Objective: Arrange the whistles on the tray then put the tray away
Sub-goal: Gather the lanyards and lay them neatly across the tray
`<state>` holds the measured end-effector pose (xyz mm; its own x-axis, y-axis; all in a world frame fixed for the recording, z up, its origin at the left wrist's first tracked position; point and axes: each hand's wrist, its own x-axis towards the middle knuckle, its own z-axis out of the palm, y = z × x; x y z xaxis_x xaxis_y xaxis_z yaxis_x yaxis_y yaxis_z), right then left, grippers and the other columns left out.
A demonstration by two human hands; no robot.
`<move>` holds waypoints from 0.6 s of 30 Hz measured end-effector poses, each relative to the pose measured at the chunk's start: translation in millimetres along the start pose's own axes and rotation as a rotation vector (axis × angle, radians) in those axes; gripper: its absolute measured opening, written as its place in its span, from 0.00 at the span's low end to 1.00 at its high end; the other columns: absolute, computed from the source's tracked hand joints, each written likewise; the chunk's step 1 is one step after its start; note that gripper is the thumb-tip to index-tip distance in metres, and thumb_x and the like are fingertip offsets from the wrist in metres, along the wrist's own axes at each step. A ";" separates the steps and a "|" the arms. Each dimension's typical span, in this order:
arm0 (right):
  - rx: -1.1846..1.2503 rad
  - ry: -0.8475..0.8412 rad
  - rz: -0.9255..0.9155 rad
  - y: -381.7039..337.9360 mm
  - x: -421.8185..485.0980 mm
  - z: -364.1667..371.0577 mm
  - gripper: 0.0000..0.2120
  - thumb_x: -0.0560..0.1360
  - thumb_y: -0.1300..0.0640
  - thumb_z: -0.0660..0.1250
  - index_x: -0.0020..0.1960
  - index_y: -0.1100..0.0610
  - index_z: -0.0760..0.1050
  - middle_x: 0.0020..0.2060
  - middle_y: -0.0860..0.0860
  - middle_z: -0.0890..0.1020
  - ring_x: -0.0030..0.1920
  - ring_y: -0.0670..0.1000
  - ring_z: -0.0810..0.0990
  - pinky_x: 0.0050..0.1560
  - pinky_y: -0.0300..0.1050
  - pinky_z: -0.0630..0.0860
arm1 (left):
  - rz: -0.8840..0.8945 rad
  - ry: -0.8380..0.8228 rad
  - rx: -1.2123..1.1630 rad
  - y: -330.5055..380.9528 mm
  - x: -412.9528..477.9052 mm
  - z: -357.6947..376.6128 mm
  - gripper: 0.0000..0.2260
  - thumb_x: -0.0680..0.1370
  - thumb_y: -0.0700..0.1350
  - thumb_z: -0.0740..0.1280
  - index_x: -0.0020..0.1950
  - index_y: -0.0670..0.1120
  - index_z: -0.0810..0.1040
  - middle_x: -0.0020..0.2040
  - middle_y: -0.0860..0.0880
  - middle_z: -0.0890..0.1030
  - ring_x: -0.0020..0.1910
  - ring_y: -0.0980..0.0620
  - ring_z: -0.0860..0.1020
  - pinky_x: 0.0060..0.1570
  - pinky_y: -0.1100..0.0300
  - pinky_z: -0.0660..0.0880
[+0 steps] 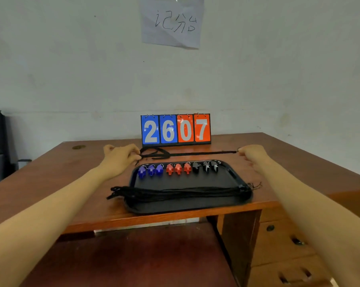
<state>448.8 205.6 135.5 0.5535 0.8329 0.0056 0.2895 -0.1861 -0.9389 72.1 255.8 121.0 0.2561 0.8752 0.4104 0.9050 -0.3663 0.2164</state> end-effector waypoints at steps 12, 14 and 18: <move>-0.479 -0.025 -0.115 46.3 -33.4 -21.0 0.08 0.76 0.57 0.65 0.49 0.59 0.82 0.53 0.56 0.83 0.55 0.57 0.79 0.58 0.51 0.77 | -0.089 -0.208 0.120 11.5 -41.6 13.5 0.11 0.81 0.50 0.58 0.56 0.57 0.79 0.54 0.55 0.78 0.59 0.52 0.71 0.62 0.52 0.57; -0.510 -0.023 -0.114 53.7 -28.1 -20.1 0.08 0.74 0.57 0.65 0.38 0.52 0.80 0.50 0.55 0.83 0.53 0.56 0.80 0.57 0.53 0.77 | -0.100 -0.246 0.142 10.7 -43.9 14.3 0.11 0.80 0.50 0.58 0.54 0.57 0.79 0.50 0.55 0.76 0.59 0.52 0.71 0.62 0.51 0.58; -0.563 -0.039 -0.119 65.2 -19.9 -17.5 0.10 0.72 0.56 0.65 0.32 0.48 0.75 0.48 0.54 0.83 0.51 0.56 0.79 0.57 0.55 0.77 | -0.108 -0.285 0.182 12.3 -46.3 16.6 0.11 0.80 0.50 0.58 0.55 0.56 0.80 0.48 0.53 0.75 0.57 0.51 0.71 0.61 0.51 0.58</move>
<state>470.4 167.8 80.2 0.4656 0.8816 0.0778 0.7250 -0.3295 -0.6048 77.0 216.1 90.0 0.2173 0.9682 0.1242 0.9711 -0.2273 0.0729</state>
